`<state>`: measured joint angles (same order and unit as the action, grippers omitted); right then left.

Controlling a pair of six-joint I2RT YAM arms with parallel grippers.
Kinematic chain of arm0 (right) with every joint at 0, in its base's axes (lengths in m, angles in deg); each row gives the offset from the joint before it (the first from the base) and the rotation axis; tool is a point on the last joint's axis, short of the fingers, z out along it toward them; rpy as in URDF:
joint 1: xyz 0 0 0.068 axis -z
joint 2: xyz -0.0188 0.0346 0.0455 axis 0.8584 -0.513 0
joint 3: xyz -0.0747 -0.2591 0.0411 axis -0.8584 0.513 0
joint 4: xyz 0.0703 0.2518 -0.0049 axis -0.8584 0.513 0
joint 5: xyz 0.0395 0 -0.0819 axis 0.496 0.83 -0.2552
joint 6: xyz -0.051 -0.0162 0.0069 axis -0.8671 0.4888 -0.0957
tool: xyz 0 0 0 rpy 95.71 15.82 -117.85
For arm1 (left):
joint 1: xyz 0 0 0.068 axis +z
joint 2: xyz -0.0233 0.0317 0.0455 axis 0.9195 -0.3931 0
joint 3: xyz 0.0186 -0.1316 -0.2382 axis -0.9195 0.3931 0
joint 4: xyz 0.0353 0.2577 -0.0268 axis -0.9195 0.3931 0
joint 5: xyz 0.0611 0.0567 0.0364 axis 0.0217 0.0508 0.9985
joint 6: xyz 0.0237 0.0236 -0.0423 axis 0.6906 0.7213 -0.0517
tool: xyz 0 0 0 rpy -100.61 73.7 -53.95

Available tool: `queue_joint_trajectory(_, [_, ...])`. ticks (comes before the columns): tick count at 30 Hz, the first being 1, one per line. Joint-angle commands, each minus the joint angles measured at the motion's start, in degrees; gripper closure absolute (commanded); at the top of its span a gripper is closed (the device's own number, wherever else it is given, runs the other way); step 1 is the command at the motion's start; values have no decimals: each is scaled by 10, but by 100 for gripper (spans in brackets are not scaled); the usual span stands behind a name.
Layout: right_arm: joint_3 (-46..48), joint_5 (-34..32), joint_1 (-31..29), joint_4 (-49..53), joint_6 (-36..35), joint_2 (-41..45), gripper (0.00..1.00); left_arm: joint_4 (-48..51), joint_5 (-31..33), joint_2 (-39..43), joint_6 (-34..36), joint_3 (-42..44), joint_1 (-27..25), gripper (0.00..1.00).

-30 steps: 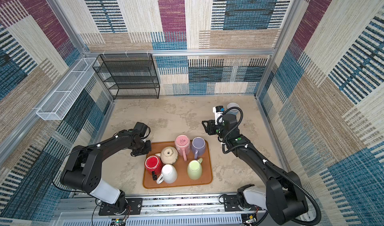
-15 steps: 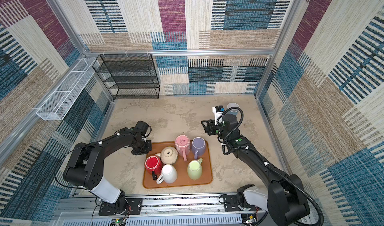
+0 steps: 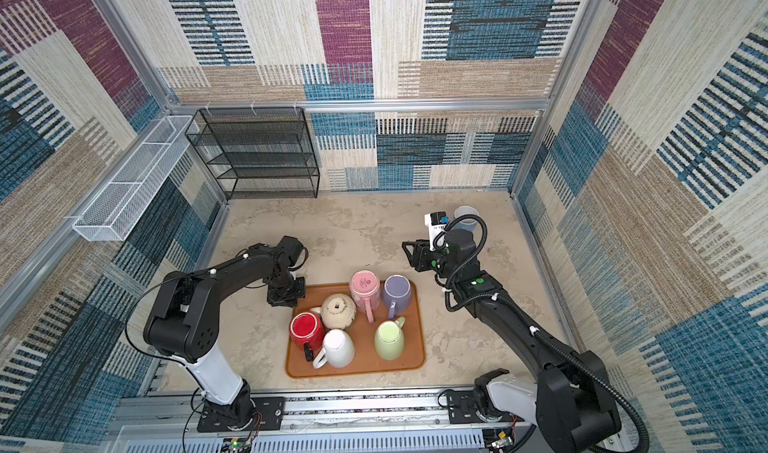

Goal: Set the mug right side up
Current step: 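Move the left gripper over the tray toward the upside-down red mug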

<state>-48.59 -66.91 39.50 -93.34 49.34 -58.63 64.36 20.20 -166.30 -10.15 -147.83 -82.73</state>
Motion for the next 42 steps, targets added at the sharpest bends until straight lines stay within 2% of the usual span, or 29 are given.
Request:
queue_joint_trajectory(1, [1, 2, -2, -18, 6, 2, 49, -110, 25, -19, -13, -14, 1, 100])
queue_joint_trajectory(22, [-1, 4, -1, -16, 5, 3, 49, -86, 27, -68, -10, -119, 3, 100])
queue_joint_trajectory(39, [-12, 11, -2, -1, 1, -2, 47, -82, 25, -76, -2, -147, 3, 100])
queue_joint_trajectory(40, [-15, 11, -2, 2, 0, -2, 47, -82, 25, -72, -1, -146, 3, 98])
queue_joint_trajectory(42, [-19, 11, -3, 9, 0, -1, 46, -82, 27, -60, 1, -143, 3, 85])
